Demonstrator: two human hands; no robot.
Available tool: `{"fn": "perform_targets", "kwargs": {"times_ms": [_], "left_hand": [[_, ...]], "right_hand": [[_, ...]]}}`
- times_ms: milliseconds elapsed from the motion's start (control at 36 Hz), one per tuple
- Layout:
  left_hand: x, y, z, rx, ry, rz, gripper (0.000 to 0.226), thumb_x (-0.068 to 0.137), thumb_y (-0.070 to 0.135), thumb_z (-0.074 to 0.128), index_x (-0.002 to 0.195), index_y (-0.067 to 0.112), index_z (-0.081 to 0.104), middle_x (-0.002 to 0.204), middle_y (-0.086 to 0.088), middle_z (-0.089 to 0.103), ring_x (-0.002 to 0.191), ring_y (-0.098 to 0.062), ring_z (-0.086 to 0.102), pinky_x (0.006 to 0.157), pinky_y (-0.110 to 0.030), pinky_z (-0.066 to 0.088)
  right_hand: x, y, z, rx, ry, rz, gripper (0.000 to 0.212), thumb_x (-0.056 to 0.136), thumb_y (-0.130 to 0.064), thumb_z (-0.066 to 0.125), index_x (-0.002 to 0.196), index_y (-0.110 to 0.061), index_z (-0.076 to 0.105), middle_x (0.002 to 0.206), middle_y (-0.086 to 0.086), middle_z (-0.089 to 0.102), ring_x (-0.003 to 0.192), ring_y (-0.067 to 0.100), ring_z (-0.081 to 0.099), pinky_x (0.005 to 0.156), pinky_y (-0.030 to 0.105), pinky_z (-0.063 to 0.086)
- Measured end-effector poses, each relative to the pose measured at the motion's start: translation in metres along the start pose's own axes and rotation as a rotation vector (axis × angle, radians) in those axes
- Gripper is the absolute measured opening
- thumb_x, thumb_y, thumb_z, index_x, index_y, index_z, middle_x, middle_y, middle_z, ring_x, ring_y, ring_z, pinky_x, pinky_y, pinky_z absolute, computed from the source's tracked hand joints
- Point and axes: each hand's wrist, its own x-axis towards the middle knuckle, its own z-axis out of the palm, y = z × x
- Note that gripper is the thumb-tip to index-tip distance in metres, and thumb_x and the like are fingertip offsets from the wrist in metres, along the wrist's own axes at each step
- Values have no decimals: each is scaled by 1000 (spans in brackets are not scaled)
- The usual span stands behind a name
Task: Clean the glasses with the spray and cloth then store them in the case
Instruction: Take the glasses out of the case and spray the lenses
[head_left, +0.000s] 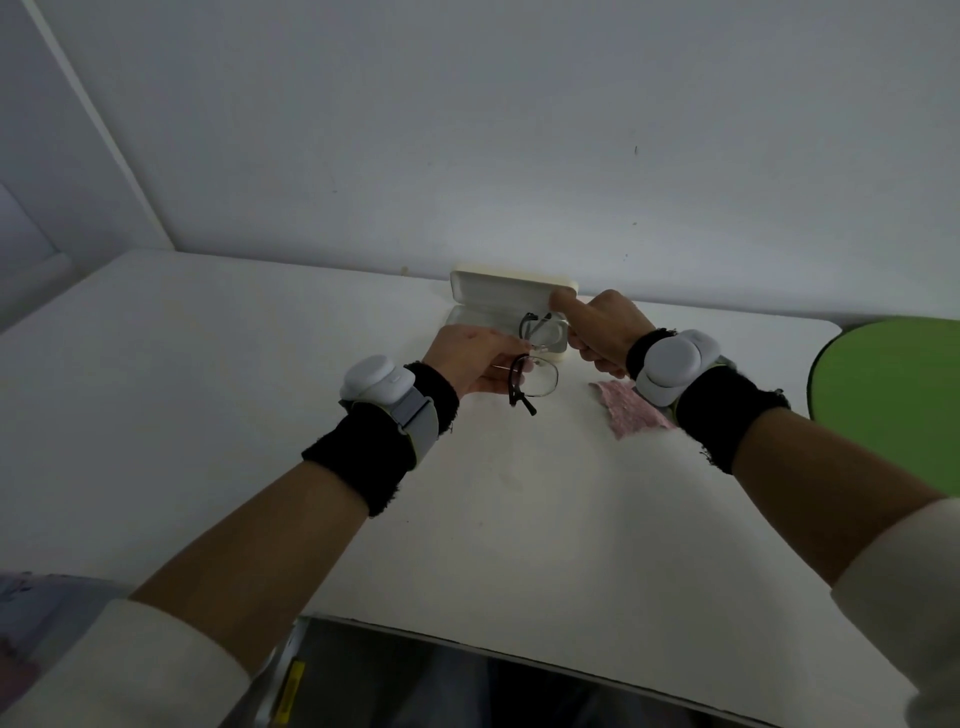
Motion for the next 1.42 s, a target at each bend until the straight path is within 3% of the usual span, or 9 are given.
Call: {"fn": "perform_targets", "kwargs": {"times_ms": [139, 389, 611, 778, 889, 1111, 1250, 1417], "left_hand": [[2, -3, -1, -7, 11, 2, 16, 85, 9, 68, 95, -3, 68, 100, -27, 70, 71, -29, 64, 72, -34, 59], [4, -6, -1, -16, 1, 8, 13, 86, 8, 67, 93, -2, 66, 98, -27, 70, 75, -31, 63, 82, -41, 57], [5, -7, -1, -64, 19, 3, 16, 86, 6, 66, 98, -5, 65, 86, -22, 68, 63, -27, 62, 67, -32, 59], [10, -10, -3, -73, 53, 7, 12, 84, 8, 69, 90, -3, 67, 81, -20, 71, 63, -28, 64, 73, -37, 59], [11, -8, -5, -87, 67, 0, 11, 83, 8, 69, 89, -2, 67, 77, -18, 71, 60, -27, 64, 65, -33, 60], [9, -6, -5, -113, 95, -13, 25, 85, 4, 66, 104, -11, 64, 84, -22, 67, 55, -23, 62, 53, -26, 58], [11, -8, -6, -117, 114, -14, 28, 85, 4, 66, 107, -12, 64, 85, -22, 67, 55, -21, 63, 55, -27, 59], [11, -9, -6, -124, 111, -10, 27, 84, 5, 67, 106, -11, 65, 89, -23, 67, 54, -20, 63, 51, -25, 57]], "right_hand": [[-1, 0, 1, 54, 31, -8, 45, 76, -51, 50, 52, -13, 44, 38, -4, 41, 30, 15, 28, 37, 17, 26], [-3, -7, -4, 145, 56, -39, 52, 71, -62, 51, 47, -17, 41, 42, -1, 39, 36, 17, 26, 42, 22, 24], [-7, -7, -7, 145, 47, -77, 59, 69, -70, 52, 46, -17, 39, 41, -2, 38, 35, 18, 26, 41, 23, 26], [-10, -6, -5, 106, 45, -92, 59, 70, -70, 51, 49, -15, 43, 42, -1, 43, 34, 18, 31, 40, 21, 28], [-10, -3, 0, 96, 14, -92, 58, 70, -68, 52, 49, -15, 42, 40, -3, 42, 32, 16, 30, 38, 19, 27], [-11, 5, 16, 57, -30, -62, 64, 66, -71, 53, 35, -17, 42, 45, -1, 45, 39, 20, 33, 42, 24, 31], [-14, 8, 24, 48, -76, -51, 57, 65, -68, 53, 40, -18, 42, 51, 1, 46, 49, 21, 34, 46, 28, 30], [-19, 11, 29, 9, -81, -67, 54, 66, -67, 52, 44, -18, 45, 44, -1, 47, 40, 20, 33, 39, 21, 29]]}}
